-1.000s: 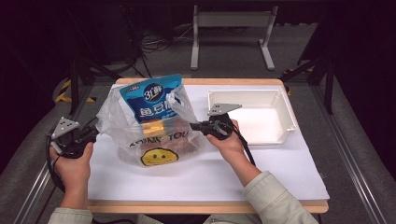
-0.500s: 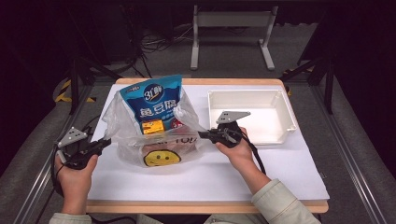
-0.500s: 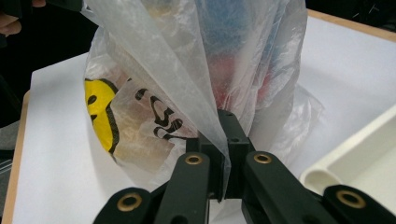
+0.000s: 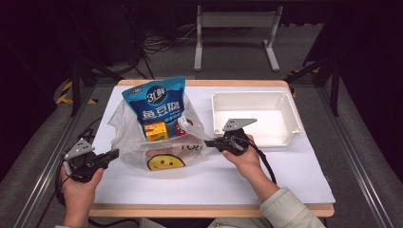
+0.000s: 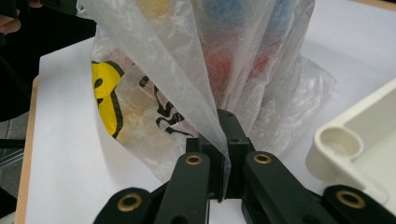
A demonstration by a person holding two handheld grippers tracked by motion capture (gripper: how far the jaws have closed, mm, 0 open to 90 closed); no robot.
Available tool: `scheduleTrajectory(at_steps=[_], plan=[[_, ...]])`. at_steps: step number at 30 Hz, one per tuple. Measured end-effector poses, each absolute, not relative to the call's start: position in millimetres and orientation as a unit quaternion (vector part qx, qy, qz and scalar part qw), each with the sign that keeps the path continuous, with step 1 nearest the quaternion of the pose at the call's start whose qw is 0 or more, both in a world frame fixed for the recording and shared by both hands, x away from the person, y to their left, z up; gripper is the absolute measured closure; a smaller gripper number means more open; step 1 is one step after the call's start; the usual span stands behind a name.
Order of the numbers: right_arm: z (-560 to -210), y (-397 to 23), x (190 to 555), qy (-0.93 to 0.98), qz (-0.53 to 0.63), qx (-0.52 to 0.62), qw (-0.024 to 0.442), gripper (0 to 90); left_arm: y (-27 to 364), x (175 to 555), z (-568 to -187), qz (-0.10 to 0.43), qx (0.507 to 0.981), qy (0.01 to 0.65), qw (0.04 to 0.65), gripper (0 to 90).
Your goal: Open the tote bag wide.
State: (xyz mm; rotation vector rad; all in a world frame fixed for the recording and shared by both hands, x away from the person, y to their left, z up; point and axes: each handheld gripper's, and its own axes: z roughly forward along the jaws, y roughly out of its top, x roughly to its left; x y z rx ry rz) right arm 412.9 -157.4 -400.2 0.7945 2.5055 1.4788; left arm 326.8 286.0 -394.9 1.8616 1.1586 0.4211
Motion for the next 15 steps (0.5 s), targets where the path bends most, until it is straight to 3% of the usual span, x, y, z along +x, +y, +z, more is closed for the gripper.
scheduleTrajectory(at_steps=[15], plan=[[-416.6, -168.6, 396.5, 0.839, 0.473, 0.265, 0.047, 89.5, 283.2, 322.3, -412.4, 0.135, 0.770, 0.457, 0.425, 89.8]])
